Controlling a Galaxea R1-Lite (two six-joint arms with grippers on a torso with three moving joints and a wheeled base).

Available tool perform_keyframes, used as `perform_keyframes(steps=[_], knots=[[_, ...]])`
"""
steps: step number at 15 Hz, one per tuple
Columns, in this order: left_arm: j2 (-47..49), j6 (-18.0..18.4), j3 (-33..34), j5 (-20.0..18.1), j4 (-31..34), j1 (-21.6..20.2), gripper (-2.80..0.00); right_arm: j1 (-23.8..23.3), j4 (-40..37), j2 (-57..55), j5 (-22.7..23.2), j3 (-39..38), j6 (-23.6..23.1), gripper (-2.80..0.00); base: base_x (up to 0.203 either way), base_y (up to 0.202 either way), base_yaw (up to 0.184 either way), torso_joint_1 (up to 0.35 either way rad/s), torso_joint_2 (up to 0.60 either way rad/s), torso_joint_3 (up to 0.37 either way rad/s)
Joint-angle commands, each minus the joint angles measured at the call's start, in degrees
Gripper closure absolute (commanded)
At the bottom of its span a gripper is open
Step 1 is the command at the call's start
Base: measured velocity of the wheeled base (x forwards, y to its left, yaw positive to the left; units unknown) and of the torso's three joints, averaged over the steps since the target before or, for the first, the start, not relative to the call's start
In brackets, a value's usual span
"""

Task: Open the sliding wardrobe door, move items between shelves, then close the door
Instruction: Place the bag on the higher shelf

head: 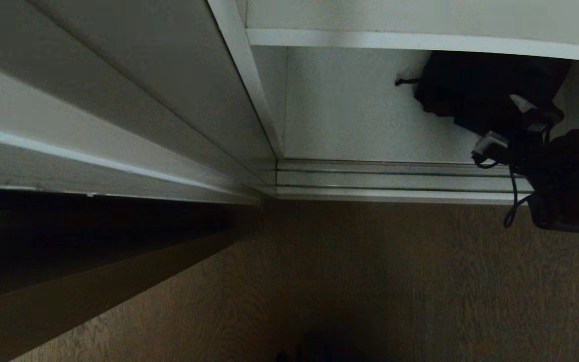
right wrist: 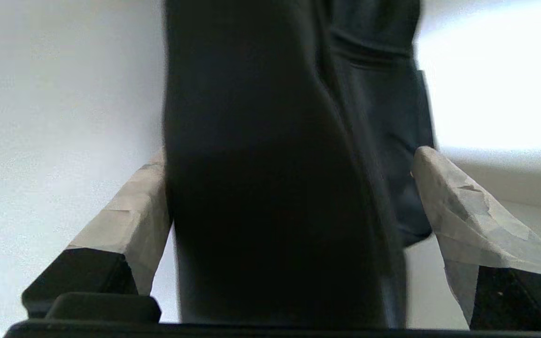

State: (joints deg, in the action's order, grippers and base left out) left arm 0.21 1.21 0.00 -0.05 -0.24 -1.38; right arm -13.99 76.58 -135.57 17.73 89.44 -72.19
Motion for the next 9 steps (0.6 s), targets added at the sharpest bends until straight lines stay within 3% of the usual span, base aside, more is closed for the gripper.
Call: perform_keyframes(steps=[1, 9], knots=[[0.1, 0.0, 0.0, 0.0, 0.0, 0.0, 0.0, 0.0, 0.3, -1.9, 0.2, 1.2, -0.5, -2.8, 0.0, 0.0, 0.0, 0.0, 0.0, 0.0], [0.1, 0.0, 0.0, 0.0, 0.0, 0.0, 0.0, -0.2, -2.4, -6.3, 0.0, 13.8, -0.3, -2.8, 0.0, 0.0, 0.0, 0.0, 0.0, 0.0]])
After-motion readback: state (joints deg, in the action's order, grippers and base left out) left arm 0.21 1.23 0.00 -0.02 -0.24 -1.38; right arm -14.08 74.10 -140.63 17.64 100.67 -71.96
